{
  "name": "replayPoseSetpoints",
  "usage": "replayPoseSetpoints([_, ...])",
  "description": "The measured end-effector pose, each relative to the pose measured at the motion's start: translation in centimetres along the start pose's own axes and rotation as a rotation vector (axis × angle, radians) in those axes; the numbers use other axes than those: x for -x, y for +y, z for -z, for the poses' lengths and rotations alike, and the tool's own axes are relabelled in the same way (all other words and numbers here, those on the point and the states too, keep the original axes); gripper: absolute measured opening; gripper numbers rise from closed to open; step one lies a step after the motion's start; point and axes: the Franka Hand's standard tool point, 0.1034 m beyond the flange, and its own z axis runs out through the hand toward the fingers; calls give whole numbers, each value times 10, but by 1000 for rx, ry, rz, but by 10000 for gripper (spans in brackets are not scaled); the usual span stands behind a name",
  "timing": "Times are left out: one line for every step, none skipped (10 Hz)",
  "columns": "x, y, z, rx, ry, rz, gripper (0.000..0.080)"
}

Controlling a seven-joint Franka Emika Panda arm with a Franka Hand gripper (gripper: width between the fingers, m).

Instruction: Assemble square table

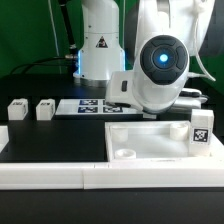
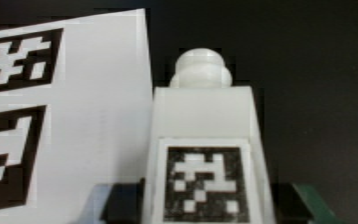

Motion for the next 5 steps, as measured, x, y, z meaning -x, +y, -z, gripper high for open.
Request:
replayPoseSetpoints([0, 0, 0, -1, 0, -1, 288])
replayPoseSetpoints([0, 1, 0, -2, 0, -1, 288])
replayPoseSetpoints([0, 1, 0, -3, 0, -2, 288])
replayPoseSetpoints([0, 3, 3, -6, 1, -3, 288])
replayPoseSetpoints([14, 12, 30, -24, -21, 22, 289])
